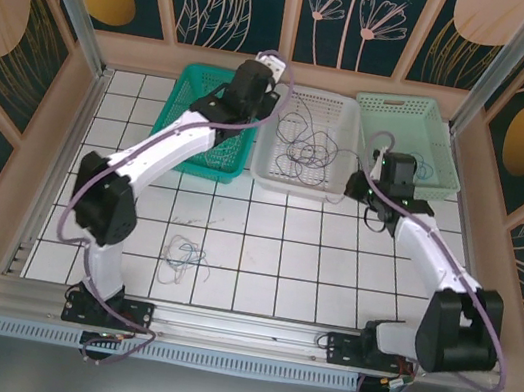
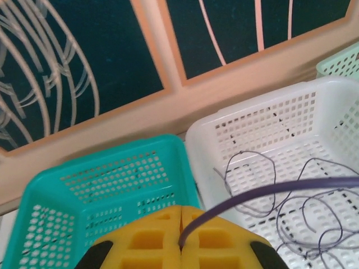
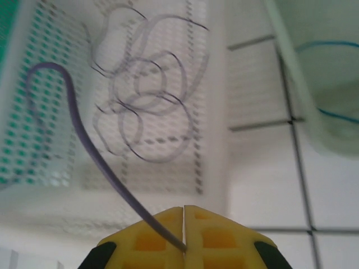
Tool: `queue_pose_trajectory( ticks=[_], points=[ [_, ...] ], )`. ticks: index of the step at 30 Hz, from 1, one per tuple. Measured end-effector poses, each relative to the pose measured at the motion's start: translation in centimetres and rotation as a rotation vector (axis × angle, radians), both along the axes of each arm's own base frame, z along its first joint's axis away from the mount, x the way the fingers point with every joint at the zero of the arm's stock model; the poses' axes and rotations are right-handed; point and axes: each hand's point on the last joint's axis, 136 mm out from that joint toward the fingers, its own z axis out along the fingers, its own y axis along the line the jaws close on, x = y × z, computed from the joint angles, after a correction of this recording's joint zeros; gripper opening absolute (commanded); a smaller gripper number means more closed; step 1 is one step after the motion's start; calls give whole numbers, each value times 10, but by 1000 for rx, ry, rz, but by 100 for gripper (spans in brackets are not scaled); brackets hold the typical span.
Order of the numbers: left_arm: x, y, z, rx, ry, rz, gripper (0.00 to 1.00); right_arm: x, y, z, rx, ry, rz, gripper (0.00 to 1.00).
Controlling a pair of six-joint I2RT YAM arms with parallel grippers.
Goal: Untangle the cables
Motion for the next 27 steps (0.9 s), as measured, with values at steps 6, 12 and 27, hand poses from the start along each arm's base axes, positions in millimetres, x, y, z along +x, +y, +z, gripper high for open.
queue_pose_trajectory(
  ticks=[6, 12, 27],
  points=[
    [26, -31, -36, -9, 91, -49, 2, 48, 20, 14, 119, -18, 17, 0],
    [38, -52, -77, -45, 183, -73, 13, 92, 31, -13, 140, 39, 29, 0],
    [24, -70, -142, -75, 361, -143, 70, 120, 38, -41, 83, 107, 48, 69]
  ],
)
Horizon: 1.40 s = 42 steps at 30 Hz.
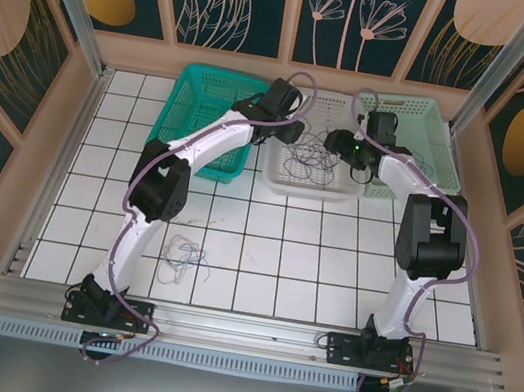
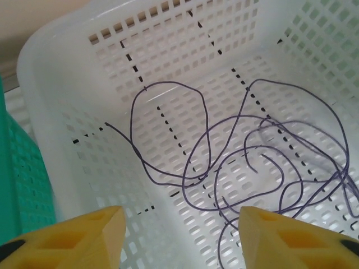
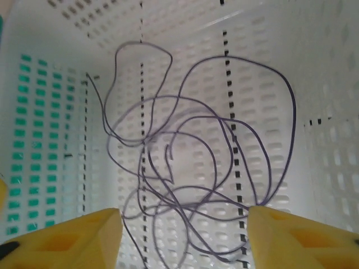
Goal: Untangle the cables
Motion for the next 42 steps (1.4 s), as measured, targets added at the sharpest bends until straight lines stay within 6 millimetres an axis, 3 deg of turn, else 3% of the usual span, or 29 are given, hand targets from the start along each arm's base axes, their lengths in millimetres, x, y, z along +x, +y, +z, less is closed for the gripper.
queue_pose_trajectory(
  ticks=[3, 5, 8, 14, 17, 20, 24, 26, 28, 30, 33, 36, 40, 42],
  points=[
    [-13, 8, -1, 8, 18, 1, 97, 2, 7, 8, -18, -25, 22, 77],
    [-27, 17, 6, 3, 20, 4, 98, 0, 17, 11, -29, -36, 44, 78],
    [-50, 34, 39, -38, -29, 14, 99, -9, 37, 19, -44, -55, 97, 78],
    [-115, 90, 135, -186, -221, 101, 98, -41, 76, 56, -67, -167, 234, 78],
    [-149, 121, 150, -242, -251, 162, 98, -63, 90, 72, -60, -233, 304, 76],
    [-174, 140, 121, -250, -190, 207, 94, -81, 95, 76, -33, -269, 356, 74],
    [-211, 161, 40, -202, -14, 256, 96, -98, 98, 71, -22, -282, 410, 71],
    [-228, 172, 15, -193, 46, 292, 99, -108, 105, 68, -39, -291, 451, 71],
    [-240, 182, 7, -226, 59, 331, 99, -126, 124, 62, -64, -304, 520, 71],
    [-244, 186, 13, -276, 41, 361, 98, -151, 146, 54, -82, -316, 605, 71],
    [-239, 190, 22, -347, 12, 408, 99, -197, 177, 36, -98, -322, 738, 71],
    [-231, 206, 13, -395, 19, 485, 99, -233, 193, 17, -115, -318, 828, 71],
    [-234, 238, -12, -422, 49, 604, 98, -256, 206, 6, -145, -339, 882, 70],
    [-238, 247, -14, -443, 49, 634, 99, -261, 214, 6, -151, -365, 896, 70]
  ],
)
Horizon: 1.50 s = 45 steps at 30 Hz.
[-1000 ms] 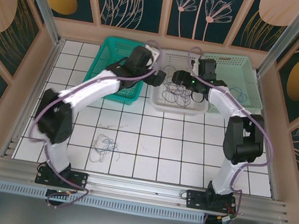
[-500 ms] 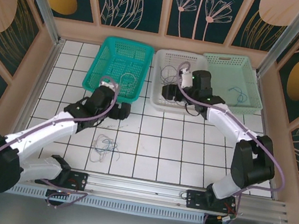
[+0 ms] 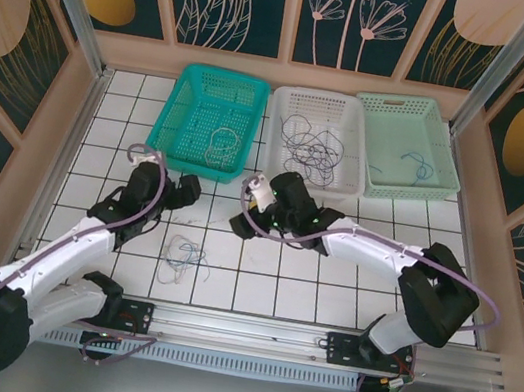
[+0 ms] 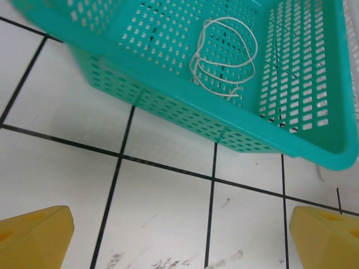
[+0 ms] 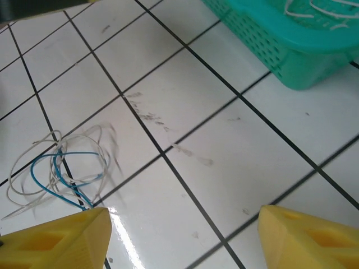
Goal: Untangle the cables
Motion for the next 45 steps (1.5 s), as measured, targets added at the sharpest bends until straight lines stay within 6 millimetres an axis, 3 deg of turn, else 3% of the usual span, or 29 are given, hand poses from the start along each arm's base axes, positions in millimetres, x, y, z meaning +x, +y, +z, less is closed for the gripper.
queue_pose_trajectory(
  ticks=[5, 12, 19, 27, 31, 40, 45],
  points=[
    [3, 7, 5, -55, -23, 33, 99, -7, 18, -10, 1, -23, 28, 70],
    [1, 5, -10, -74, 14, 30, 99, -10, 27, -37, -52, -15, 30, 70],
    [-5, 5, -23, -92, 37, 32, 99, -22, 46, -34, -46, -29, 80, 67],
    [-7, 4, -28, -98, 51, 30, 98, -58, 80, -40, -39, -17, 235, 65],
    [-6, 3, -29, -104, 56, 29, 99, -75, 84, -45, -47, -6, 294, 64],
    [-5, -1, -33, -114, 71, 13, 98, -83, 85, -51, -64, -21, 349, 64],
    [-3, -3, -31, -124, 62, 9, 98, -82, 88, -70, -104, -16, 355, 53]
  ],
)
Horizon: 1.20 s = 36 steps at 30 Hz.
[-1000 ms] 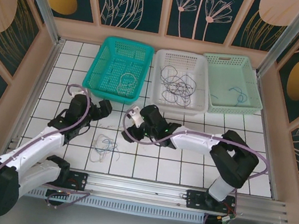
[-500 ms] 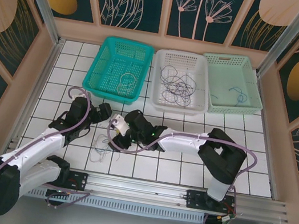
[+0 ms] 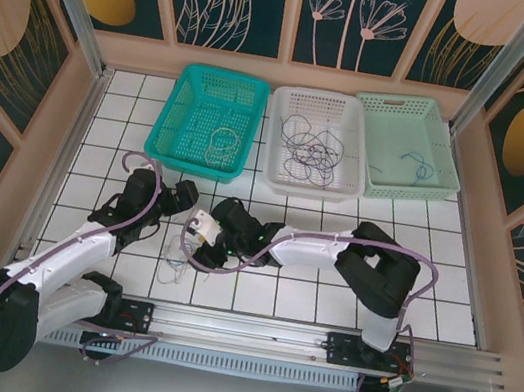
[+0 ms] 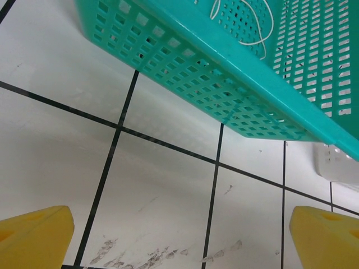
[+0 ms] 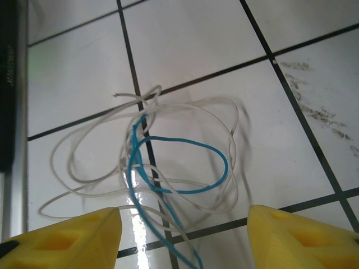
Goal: Untangle the cables
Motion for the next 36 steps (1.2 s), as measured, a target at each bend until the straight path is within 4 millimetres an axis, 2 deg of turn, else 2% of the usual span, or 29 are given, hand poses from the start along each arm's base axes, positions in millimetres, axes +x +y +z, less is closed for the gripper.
queue_pose_trajectory(
  ticks=[4, 8, 11, 16, 19, 22, 27, 36],
  points=[
    [1, -1, 1, -8, -3, -1, 99, 5, 2, -6, -13, -8, -11, 27],
    [0, -2, 1, -12, -1, -7, 99, 9, 3, -3, -2, -20, -27, 9],
    [0, -3, 1, -13, -1, -9, 98, 9, -3, 5, 13, -37, -45, 0],
    [-1, -6, -4, -15, 16, -29, 99, 15, -22, 33, 58, -71, -100, 0],
    [-3, -8, -9, -13, 35, -47, 99, 27, -37, 55, 111, -84, -160, 0],
    [-3, -11, -9, -19, 37, -62, 99, 39, -51, 80, 163, -111, -216, 0],
    [-3, -12, -5, -20, 24, -69, 98, 48, -67, 124, 256, -157, -264, 0],
    [-2, -12, 5, -29, -12, -67, 99, 75, -118, 200, 428, -248, -401, 0]
  ],
)
